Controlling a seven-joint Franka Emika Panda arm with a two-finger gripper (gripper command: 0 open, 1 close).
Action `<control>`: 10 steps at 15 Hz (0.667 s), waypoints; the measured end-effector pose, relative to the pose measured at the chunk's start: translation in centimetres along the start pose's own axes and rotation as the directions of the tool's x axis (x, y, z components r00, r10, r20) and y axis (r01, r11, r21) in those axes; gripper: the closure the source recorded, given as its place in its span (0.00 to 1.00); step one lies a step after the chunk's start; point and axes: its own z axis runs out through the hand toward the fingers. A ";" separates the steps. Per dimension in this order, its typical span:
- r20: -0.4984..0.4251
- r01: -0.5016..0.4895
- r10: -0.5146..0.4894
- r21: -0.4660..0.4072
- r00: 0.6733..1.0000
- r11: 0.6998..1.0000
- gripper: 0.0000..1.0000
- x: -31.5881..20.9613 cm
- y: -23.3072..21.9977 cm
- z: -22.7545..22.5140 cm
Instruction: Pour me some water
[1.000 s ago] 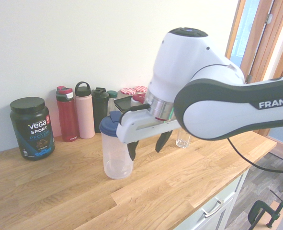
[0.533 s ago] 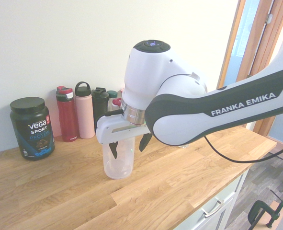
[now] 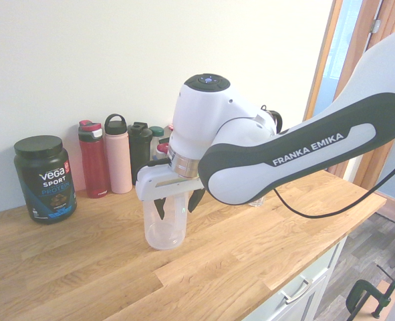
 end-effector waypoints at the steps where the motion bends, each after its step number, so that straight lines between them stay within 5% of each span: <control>1: 0.000 0.004 -0.004 0.001 1.000 1.000 1.00 -0.1 0.0 0.0; 10: 0.001 0.037 -0.037 0.011 0.999 0.999 1.00 -1.5 -0.2 -0.4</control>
